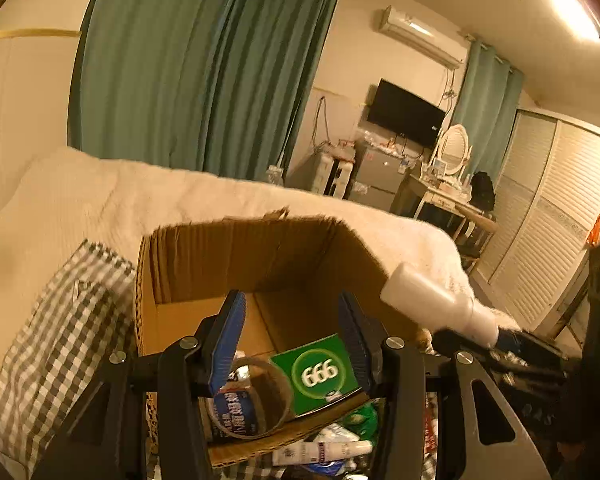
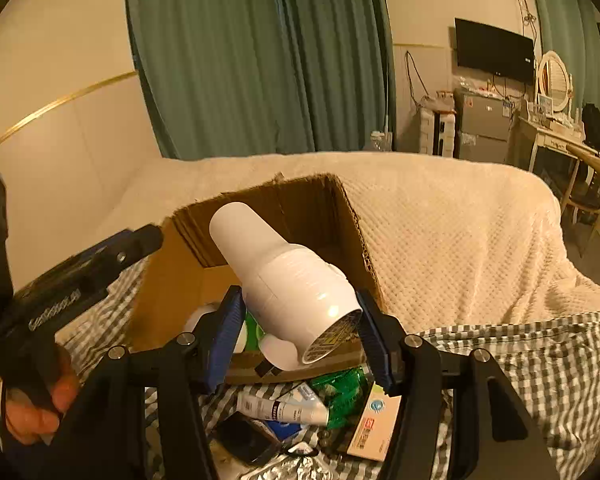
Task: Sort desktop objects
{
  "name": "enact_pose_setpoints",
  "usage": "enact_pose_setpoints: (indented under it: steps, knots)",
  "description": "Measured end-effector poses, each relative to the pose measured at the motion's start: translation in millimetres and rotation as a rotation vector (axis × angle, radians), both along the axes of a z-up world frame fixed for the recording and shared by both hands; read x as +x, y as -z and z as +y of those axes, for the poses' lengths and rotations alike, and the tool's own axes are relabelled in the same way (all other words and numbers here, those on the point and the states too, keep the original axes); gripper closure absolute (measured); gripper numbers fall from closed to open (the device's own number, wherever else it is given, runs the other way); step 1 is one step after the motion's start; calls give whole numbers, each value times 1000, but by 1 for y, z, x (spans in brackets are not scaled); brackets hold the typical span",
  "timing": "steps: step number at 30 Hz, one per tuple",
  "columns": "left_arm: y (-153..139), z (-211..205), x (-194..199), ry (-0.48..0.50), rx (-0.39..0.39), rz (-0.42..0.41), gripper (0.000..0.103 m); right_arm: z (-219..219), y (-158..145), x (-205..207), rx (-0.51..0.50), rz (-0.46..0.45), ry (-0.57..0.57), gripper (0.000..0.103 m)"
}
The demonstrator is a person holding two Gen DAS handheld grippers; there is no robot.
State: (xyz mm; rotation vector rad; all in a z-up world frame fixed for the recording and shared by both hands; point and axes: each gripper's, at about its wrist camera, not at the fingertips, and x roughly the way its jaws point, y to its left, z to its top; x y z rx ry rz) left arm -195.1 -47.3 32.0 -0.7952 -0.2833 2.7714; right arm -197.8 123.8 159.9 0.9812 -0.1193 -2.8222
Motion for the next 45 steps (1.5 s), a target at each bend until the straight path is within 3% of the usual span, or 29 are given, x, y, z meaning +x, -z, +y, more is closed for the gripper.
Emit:
enact_pose_setpoints:
  steps: [6, 7, 10, 11, 20, 26, 31, 39, 45]
  knots:
    - [20, -1, -5, 1, -25, -50, 52, -14, 22, -36, 53, -45, 2, 47]
    - [22, -1, -5, -1, -31, -59, 47, -16, 25, -36, 54, -48, 5, 47]
    - [29, -3, 3, -38, -73, -68, 11, -18, 26, -35, 71, -40, 31, 37]
    - [30, -5, 11, -55, -78, -50, 10, -17, 23, -28, 75, -25, 36, 35]
    - [24, 1, 77, -15, -59, -40, 3, 31, -1, 58, 39, 13, 126, 30]
    - [54, 25, 100, 13, -77, -132, 2, 66, 20, 112, 47, -29, 226, 29]
    - [94, 38, 103, 12, -71, -228, 2, 77, 60, 127, 17, -91, 251, 28]
    - [143, 53, 83, -4, -145, -328, 2, 82, 108, 129, 7, -155, 242, 28]
    - [168, 42, 58, -67, -28, -432, 2, 82, 121, 117, -1, -192, 229, 28]
